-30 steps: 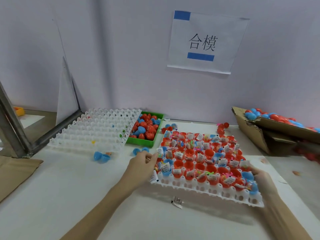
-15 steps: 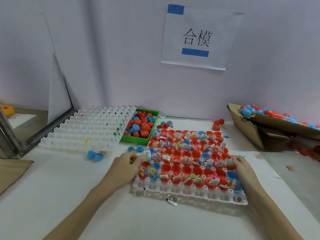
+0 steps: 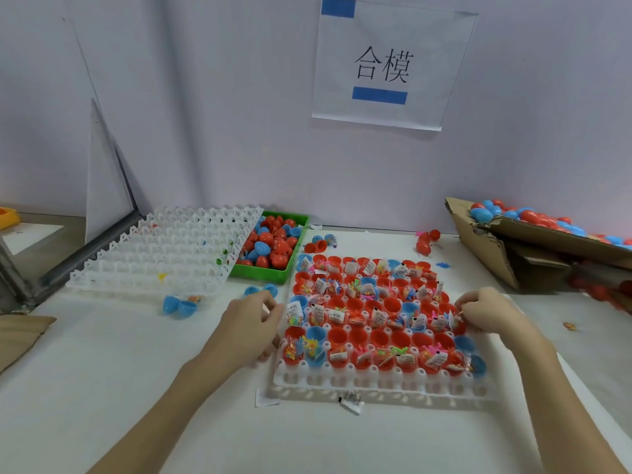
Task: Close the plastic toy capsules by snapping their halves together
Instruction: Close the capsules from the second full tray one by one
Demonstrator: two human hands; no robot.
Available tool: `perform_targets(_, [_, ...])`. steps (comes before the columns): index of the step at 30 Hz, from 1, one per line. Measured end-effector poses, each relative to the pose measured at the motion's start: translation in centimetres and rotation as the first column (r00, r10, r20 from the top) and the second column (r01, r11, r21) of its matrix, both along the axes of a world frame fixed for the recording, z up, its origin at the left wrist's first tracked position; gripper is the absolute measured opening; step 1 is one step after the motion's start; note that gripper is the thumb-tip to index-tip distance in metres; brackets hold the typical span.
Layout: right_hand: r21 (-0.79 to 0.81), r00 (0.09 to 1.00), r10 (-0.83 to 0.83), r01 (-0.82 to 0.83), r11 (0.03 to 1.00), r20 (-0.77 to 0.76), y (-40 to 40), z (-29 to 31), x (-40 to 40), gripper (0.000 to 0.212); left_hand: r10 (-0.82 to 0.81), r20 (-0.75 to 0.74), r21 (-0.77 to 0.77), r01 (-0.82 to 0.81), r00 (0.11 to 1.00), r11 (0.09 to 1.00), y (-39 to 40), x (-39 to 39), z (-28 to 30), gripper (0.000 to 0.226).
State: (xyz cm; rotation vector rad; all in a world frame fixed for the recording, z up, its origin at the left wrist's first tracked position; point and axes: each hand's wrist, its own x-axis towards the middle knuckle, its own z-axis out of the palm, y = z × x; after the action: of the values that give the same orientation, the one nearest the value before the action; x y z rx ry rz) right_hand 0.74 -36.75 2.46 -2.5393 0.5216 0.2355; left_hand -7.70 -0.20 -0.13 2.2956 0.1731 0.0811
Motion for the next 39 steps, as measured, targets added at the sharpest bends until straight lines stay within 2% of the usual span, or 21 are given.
perform_targets(4, [0.028, 0.988, -0.147, 0.146, 0.989, 0.042, -0.7, -0.7, 0.4, 0.021, 0.019, 0.086, 0.024, -0.022, 0.996, 0.999, 0.7, 2.8, 0.0, 0.020])
perform_targets(7, [-0.027, 0.939, -0.201, 0.217, 0.976, 0.278, 0.0, -1.1, -0.1, 0.015, 0.051, 0.208, -0.089, -0.033, 0.977, 0.995, 0.6, 5.0, -0.3, 0.017])
perform_targets(10, [0.045, 0.836, -0.156, 0.156, 0.987, 0.527, 1.1, -1.7, -0.5, 0.019, 0.129, 0.348, -0.194, -0.063, 0.929, 0.979, -0.2, 6.0, -1.7, 0.010])
perform_targets(12, [0.088, 0.791, -0.124, 0.088, 0.992, 0.600, 1.9, -2.0, -0.7, 0.020, 0.169, 0.430, -0.210, -0.084, 0.887, 0.974, -0.4, 5.9, -2.7, 0.003])
perform_targets(16, [0.082, 0.718, -0.037, -0.028, 0.996, 0.695, 3.0, -2.0, -0.8, 0.021, 0.097, 0.510, -0.125, -0.039, 0.855, 0.991, 0.4, 6.8, -2.1, 0.013])
perform_targets(18, [0.074, 0.715, 0.002, -0.075, 0.994, 0.699, 3.5, -2.0, -1.0, 0.022, -0.023, 0.508, -0.027, 0.043, 0.861, 0.999, 1.1, 7.9, -1.0, 0.019])
perform_targets(20, [0.061, 0.720, 0.033, -0.104, 0.993, 0.693, 3.9, -2.1, -1.3, 0.022, -0.204, 0.458, 0.149, 0.151, 0.866, 0.977, 1.6, 9.0, -0.1, 0.027])
perform_targets(23, [0.051, 0.716, 0.067, -0.141, 0.989, 0.695, 4.3, -2.2, -1.6, 0.022, -0.406, 0.329, 0.358, 0.285, 0.853, 0.889, 1.8, 10.7, 0.4, 0.037])
perform_targets(26, [0.063, 0.720, 0.074, -0.161, 0.985, 0.690, 4.5, -2.2, -1.7, 0.021, -0.504, 0.254, 0.478, 0.346, 0.826, 0.807, 1.7, 11.9, 0.8, 0.032])
perform_targets(30, [0.065, 0.724, 0.084, -0.175, 0.982, 0.684, 4.8, -2.0, -2.0, 0.022, -0.551, 0.240, 0.557, 0.351, 0.799, 0.753, 1.6, 12.5, 1.5, 0.020])
perform_targets(34, [0.089, 0.734, 0.075, -0.181, 0.979, 0.675, 4.8, -1.8, -2.1, 0.021, -0.504, 0.274, 0.524, 0.312, 0.819, 0.792, 1.1, 12.4, 1.7, 0.021])
perform_targets(39, [0.117, 0.737, 0.058, -0.184, 0.976, 0.674, 4.4, -1.9, -2.1, 0.022, -0.545, 0.218, 0.552, 0.358, 0.810, 0.753, 1.3, 12.3, 1.9, 0.023])
